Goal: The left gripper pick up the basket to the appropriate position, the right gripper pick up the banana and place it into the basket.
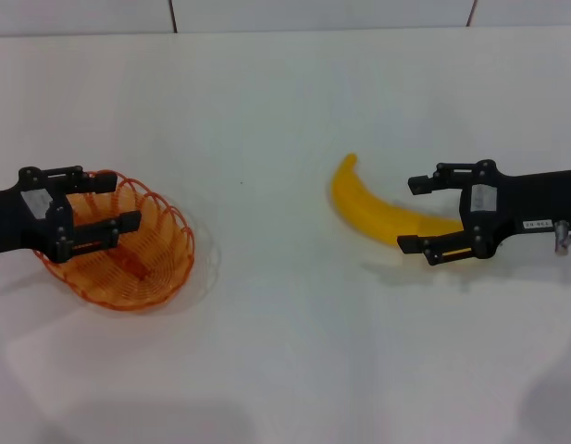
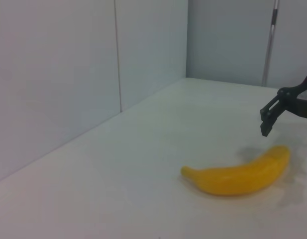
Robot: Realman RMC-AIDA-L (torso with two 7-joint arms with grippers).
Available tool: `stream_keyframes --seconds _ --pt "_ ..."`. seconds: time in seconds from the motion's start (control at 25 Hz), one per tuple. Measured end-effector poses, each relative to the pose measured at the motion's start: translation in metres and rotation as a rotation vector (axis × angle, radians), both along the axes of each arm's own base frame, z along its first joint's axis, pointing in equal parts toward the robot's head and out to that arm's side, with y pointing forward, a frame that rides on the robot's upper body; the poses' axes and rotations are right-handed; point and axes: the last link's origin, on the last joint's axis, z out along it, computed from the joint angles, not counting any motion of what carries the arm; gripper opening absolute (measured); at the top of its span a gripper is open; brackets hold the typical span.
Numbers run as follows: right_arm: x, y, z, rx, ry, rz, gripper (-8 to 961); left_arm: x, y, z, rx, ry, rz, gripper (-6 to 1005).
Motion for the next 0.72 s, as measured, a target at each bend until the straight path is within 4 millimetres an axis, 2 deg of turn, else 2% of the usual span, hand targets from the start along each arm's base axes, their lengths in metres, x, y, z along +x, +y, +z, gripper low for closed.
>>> stream_keyframes --seconds 0.4,0.56,0.72 --pt "-0.001 0.002 -0.002 0.008 0.0 -0.001 882 0.0 0.004 0.001 0.014 -0.001 0.019 637" --pt "0.0 0.003 -0.004 0.015 -0.001 -0.013 881 0.002 0.01 0.005 0.03 -0.034 0.091 642" --pt "0.0 0.003 -0.004 0.014 -0.002 -0.011 881 0.008 0.024 0.03 0.074 -0.11 0.221 641"
